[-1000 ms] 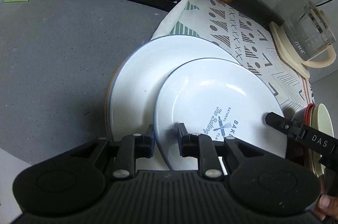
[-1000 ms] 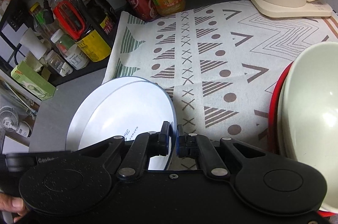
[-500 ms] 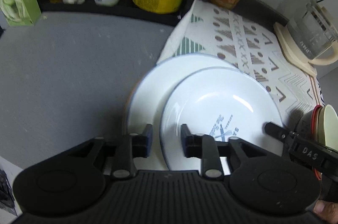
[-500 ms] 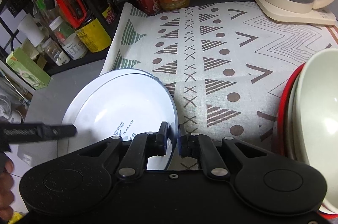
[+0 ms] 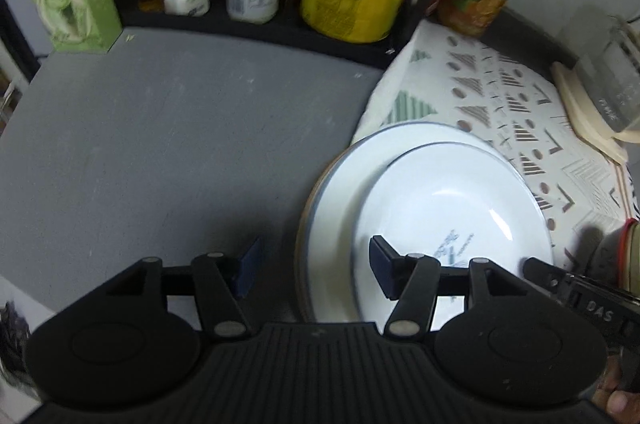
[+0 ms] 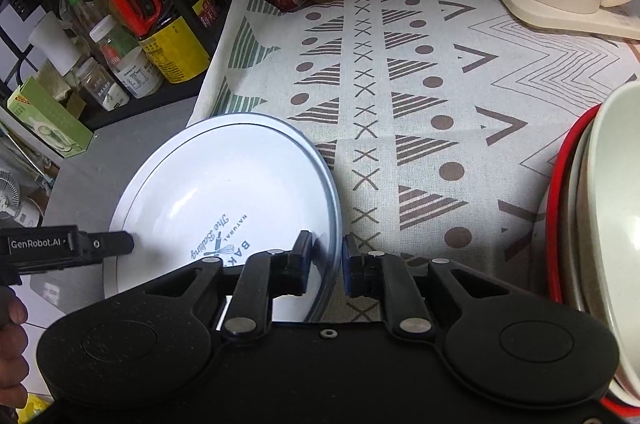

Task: Organize plates and bowls
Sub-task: 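Open both grippers and raise them away from the plate stack, then move both grippers to the rim of the nested bowl stack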

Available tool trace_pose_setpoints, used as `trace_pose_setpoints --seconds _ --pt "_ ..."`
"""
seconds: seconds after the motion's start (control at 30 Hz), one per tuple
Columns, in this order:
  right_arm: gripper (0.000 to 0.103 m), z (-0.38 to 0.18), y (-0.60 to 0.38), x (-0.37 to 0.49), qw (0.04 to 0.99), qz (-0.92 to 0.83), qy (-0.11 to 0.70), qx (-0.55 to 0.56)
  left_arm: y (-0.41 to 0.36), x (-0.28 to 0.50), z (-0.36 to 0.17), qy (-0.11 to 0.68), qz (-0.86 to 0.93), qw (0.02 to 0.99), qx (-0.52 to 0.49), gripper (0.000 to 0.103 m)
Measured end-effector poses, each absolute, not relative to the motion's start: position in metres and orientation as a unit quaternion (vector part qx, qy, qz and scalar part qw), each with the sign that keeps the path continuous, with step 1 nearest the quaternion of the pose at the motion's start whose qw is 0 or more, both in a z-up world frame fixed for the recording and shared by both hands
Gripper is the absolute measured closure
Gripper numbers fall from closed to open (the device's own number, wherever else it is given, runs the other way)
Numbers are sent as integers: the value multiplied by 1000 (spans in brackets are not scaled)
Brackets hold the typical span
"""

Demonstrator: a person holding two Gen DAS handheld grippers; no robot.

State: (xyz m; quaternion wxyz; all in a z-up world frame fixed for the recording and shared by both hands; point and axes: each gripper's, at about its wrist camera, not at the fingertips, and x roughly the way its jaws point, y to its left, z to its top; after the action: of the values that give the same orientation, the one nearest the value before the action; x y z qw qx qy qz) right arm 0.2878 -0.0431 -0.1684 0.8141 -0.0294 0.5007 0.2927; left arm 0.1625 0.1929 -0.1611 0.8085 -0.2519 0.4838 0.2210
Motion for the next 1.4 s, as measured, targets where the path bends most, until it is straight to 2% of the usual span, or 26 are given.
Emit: trace_pose_setpoints --seconds 0.2,0.33,0.47,0.6,0.67,0.73,0.77,0.9,1.03,1.1,1.17,1.23,1.4 --pt "81 -170 -45 290 812 293 504 -22 197 158 -167 478 208 810 -268 55" --pt "73 -172 -46 292 813 291 505 -18 198 159 -168 472 199 810 -285 68" --pt "71 -172 -44 292 811 291 507 -21 196 163 -166 474 201 812 -274 71" --pt "65 -167 -40 284 814 289 501 -42 196 164 -162 479 200 814 -261 72" --pt "58 -161 -44 284 815 292 499 -32 195 163 -162 481 203 814 -253 72" --pt "47 -150 -48 282 822 297 485 -27 194 161 -160 486 207 811 -253 72" --pt "44 -144 -51 281 826 300 476 -26 194 161 -158 486 202 811 -254 72" --pt "23 -117 -63 275 846 301 439 -22 185 155 -144 471 206 825 -236 67" --pt "8 -93 -77 267 870 301 391 -4 177 152 -130 461 204 830 -238 51" --pt "5 -85 -85 266 873 306 379 8 171 152 -121 459 205 832 -234 41" --pt "4 -79 -90 265 875 307 375 16 165 153 -112 459 217 832 -224 25" --pt "4 -75 -98 264 877 307 368 22 157 154 -103 455 223 836 -210 16" --pt "4 -69 -123 256 890 286 352 35 143 163 -86 465 206 839 -194 14"
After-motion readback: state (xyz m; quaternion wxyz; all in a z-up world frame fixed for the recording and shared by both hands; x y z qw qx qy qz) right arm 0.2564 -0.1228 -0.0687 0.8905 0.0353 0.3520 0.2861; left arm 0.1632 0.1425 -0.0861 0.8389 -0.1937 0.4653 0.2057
